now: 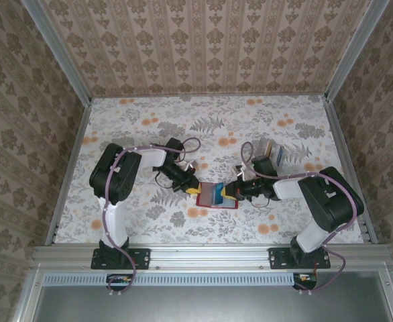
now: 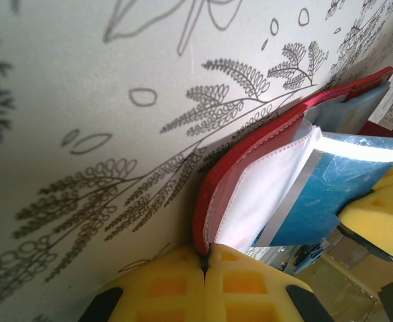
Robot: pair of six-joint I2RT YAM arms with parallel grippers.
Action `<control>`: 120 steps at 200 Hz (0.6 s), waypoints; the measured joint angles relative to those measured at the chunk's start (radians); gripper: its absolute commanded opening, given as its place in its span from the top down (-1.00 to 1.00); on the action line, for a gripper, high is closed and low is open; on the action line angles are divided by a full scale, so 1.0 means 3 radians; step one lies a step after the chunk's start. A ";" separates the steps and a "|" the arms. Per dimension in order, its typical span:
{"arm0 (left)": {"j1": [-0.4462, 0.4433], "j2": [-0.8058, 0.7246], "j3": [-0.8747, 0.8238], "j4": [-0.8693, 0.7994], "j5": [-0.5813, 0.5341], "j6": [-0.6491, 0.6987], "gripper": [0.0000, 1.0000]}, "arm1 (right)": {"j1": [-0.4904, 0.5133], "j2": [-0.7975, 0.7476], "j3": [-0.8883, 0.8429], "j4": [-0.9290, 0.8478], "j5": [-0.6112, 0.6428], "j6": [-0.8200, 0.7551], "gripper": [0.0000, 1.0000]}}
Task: Put the credit cards into the card holder
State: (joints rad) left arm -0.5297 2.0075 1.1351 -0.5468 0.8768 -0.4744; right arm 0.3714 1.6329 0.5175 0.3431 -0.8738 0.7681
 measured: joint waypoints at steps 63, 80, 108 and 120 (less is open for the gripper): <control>0.0008 -0.0036 -0.0052 0.0069 -0.0011 -0.0017 1.00 | 0.0005 0.0081 -0.0181 0.0607 -0.0008 0.0272 1.00; 0.0037 -0.0038 -0.0061 0.0064 -0.0009 -0.0017 1.00 | 0.0000 0.0153 -0.0184 0.0685 -0.0008 0.0333 1.00; 0.0051 -0.0047 -0.0075 0.0069 -0.0010 -0.0015 1.00 | -0.0003 0.0187 -0.0188 0.0530 0.0120 0.0310 1.00; 0.0051 -0.0057 -0.0090 0.0090 -0.0010 -0.0017 1.00 | -0.0001 0.0182 -0.0142 0.0378 0.0155 0.0262 1.00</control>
State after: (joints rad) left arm -0.5144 1.9903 1.1080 -0.5198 0.8738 -0.4793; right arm 0.3710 1.6875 0.4747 0.4564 -0.8272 0.8467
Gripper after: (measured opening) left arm 0.044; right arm 0.060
